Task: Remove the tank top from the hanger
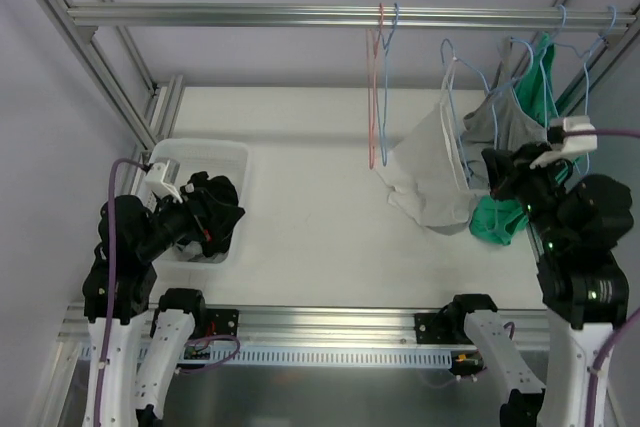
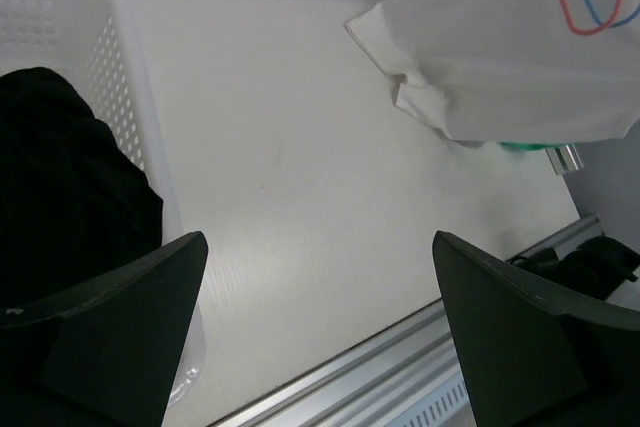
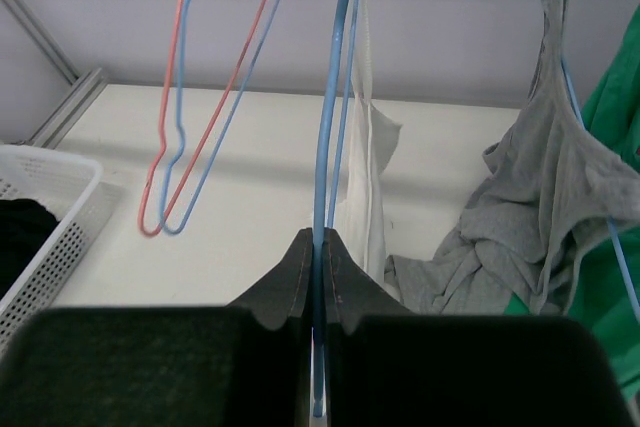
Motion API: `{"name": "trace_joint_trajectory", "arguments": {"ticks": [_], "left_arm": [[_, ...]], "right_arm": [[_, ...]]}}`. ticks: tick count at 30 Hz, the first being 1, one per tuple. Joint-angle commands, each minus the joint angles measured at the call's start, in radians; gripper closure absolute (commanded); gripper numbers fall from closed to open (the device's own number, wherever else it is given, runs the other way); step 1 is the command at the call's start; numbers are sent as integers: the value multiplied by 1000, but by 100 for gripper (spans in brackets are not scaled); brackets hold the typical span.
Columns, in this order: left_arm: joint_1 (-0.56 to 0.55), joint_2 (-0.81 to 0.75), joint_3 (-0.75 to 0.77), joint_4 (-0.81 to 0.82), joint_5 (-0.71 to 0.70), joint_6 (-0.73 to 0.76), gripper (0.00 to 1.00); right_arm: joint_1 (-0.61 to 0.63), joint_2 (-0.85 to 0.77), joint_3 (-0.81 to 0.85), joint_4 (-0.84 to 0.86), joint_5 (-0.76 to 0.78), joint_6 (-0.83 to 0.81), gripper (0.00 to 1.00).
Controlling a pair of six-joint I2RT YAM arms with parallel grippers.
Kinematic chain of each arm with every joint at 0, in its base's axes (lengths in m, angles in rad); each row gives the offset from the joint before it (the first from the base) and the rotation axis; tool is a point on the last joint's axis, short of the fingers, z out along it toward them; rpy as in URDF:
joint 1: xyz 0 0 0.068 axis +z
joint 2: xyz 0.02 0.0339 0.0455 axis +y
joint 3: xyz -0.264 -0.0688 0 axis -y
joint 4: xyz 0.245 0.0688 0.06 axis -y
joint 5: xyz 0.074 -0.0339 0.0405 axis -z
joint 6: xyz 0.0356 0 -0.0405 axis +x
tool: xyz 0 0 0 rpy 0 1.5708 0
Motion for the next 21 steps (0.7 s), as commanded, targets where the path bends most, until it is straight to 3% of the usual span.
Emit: {"name": "trace_joint_trajectory", "arguments": {"ticks": [1, 4, 9, 11, 14, 15, 18, 21], "left_arm": [[-13, 119, 164, 83, 122, -9, 1], [-52, 178, 251, 89, 104, -6, 1], [-301, 285, 400, 92, -51, -21, 1], [-412, 343, 453, 97, -134, -13, 1], [-724, 451, 538, 103, -419, 53, 1], [-912, 480, 559, 107, -588, 110, 1], [-1207, 595, 616, 201, -799, 250, 1], [-1276, 707, 683, 313, -815, 329, 2]], "right_arm": [[-3, -116, 18, -130, -54, 31, 100], [-3, -221, 39, -287, -117, 40, 100], [0, -366, 125, -526, -171, 42, 100], [53, -396, 156, -568, -135, 71, 100], [79, -396, 254, -658, -85, 77, 100], [89, -391, 303, -692, -75, 74, 100], [119, -374, 383, -752, -65, 76, 100], [147, -367, 441, -786, -74, 89, 100]]}}
